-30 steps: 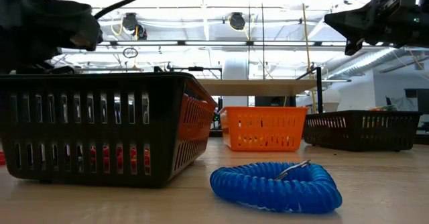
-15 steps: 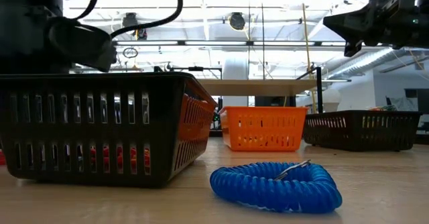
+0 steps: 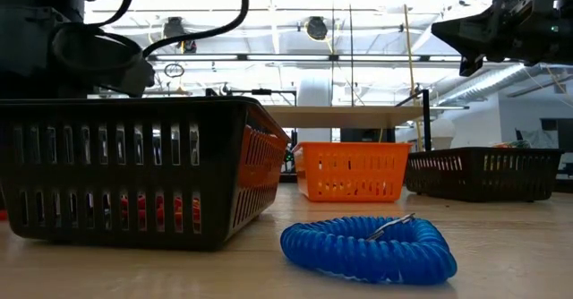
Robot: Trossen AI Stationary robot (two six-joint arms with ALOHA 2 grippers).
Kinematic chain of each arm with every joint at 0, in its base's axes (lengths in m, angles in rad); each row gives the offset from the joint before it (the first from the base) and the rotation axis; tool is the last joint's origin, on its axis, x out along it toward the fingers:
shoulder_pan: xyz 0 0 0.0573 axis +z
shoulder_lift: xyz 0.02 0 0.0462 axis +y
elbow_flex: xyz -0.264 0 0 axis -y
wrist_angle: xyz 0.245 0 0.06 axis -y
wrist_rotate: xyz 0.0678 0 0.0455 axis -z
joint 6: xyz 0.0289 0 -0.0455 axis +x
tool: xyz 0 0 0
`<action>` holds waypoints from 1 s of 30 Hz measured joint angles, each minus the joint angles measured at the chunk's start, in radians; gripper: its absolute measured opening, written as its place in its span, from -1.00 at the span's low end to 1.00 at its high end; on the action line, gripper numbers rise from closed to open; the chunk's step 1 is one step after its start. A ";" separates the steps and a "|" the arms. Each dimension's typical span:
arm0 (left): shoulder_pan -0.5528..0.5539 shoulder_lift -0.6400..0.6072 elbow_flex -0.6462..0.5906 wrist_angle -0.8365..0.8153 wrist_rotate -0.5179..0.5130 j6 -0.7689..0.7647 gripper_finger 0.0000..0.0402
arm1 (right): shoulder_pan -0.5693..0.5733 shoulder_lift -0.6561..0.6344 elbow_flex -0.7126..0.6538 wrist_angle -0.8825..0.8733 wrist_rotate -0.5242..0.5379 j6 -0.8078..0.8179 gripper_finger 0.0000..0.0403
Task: Pick & Place Office Desk Supplies
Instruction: Put the red rubber band into the bottom black bin
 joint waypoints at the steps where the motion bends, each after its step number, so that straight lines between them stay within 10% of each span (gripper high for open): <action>1: 0.004 -0.001 0.000 0.000 0.004 0.001 -0.09 | 0.000 0.000 0.000 0.000 0.000 0.000 -1.00; 10: 0.017 -0.005 -0.002 0.007 0.003 0.008 -0.94 | 0.000 0.000 0.000 0.001 0.001 -0.005 -1.00; 20: 0.006 -0.260 -0.006 -0.067 -0.047 0.022 -0.99 | 0.000 0.000 0.000 0.001 0.001 -0.001 -1.00; 30: -0.020 -0.749 -0.042 -0.064 -0.375 0.030 -1.00 | 0.000 0.000 0.000 -0.007 -0.001 -0.001 -1.00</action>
